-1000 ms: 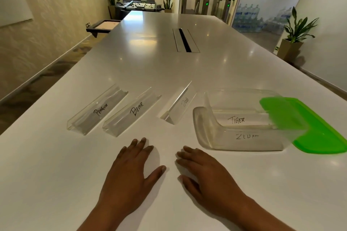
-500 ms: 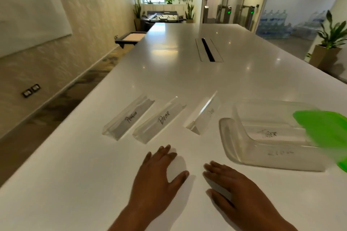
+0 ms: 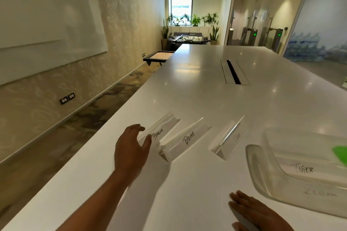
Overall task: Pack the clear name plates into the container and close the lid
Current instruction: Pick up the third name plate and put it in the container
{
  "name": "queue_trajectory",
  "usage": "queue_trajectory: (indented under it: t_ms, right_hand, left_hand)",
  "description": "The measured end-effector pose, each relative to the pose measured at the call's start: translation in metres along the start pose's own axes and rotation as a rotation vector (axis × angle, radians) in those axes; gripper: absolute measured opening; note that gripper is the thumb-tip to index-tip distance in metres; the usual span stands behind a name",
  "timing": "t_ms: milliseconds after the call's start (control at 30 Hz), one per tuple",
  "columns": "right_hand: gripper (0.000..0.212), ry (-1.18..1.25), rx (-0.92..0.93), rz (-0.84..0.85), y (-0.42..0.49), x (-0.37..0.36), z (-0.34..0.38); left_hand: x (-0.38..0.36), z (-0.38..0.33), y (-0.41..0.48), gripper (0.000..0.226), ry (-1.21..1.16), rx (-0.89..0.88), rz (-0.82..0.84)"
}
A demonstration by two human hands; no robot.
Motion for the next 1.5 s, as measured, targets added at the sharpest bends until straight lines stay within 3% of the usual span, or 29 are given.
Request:
queue_trajectory:
  t_ms: [200,433,700,1133,1500]
  right_hand:
    - [0.059,-0.086,0.092,0.069,0.007,-0.007,-0.006]
    - [0.046,0.054,0.022,-0.051,0.006,0.007,0.000]
    - [0.047,0.143,-0.029,-0.114,0.002,0.020,0.010]
    - [0.052,0.164,-0.138,-0.007,-0.004,0.032,0.022]
    - [0.049,0.140,-0.217,0.085,-0.007,0.034,0.030]
  left_hand:
    - [-0.014,0.029,0.005,0.049,-0.035,0.157,0.134]
    - [-0.018,0.036,0.007,0.042,-0.076,0.186,0.129]
    - [-0.015,0.043,0.004,0.028,-0.159,0.202,0.060]
    - [0.043,0.061,-0.033,0.034,-0.398,0.382,-0.131]
    - [0.077,0.024,-0.088,0.027,-0.553,0.348,-0.054]
Point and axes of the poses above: each hand's wrist, its own y-axis towards the middle knuckle, its own x-axis out of the back of the hand, z = x × y, the point moved 6 cm from there along y, towards the middle knuckle, and after that the axes turned 10 degrees about -x, right-handed, at the moved point
